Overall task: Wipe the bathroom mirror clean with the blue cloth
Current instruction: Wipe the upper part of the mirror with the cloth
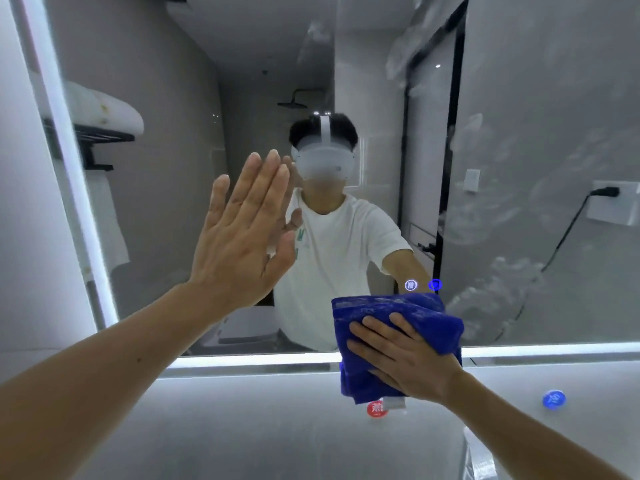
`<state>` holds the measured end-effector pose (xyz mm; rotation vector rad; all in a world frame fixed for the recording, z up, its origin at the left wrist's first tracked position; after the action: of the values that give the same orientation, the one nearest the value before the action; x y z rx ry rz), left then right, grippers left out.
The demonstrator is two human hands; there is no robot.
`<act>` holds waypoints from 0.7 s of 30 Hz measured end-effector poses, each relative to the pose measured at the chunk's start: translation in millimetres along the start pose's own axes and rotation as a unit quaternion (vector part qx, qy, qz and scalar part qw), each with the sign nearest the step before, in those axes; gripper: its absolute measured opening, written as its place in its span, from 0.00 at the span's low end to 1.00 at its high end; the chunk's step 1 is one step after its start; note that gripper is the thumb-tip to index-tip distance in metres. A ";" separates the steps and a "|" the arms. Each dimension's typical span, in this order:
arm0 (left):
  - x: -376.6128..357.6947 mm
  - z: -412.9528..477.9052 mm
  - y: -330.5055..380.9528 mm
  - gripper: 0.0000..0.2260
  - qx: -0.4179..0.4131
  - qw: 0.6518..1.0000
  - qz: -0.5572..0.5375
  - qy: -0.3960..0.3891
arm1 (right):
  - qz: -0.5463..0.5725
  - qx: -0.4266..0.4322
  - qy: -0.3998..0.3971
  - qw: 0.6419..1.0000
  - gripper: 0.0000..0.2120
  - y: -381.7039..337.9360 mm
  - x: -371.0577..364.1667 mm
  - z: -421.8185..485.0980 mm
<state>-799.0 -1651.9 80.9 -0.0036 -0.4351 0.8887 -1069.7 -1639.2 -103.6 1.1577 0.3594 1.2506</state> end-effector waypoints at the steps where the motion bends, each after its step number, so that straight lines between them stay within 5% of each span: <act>1: -4.3 2.1 6.1 0.27 -0.005 1.000 0.001 0.000 | -0.001 -0.003 -0.008 1.000 0.21 7.1 1.6 -8.4; 21: -48.7 3.8 83.1 0.27 -0.039 0.999 -0.003 -0.011 | 0.013 -0.033 -0.002 0.999 0.21 68.8 2.6 -93.2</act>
<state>-889.4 -1636.2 51.5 -0.0645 -0.4904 0.8652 -1177.4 -1600.3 -86.1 1.1119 0.2993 1.2732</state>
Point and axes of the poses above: each hand's wrist, its own z-axis towards the middle knuckle, its own x-axis out of the back of the hand, y = z × x, the point moved 2 cm from there along z, towards the middle knuckle, and after that the axes turned 5 degrees about x, right-handed, at the moved point
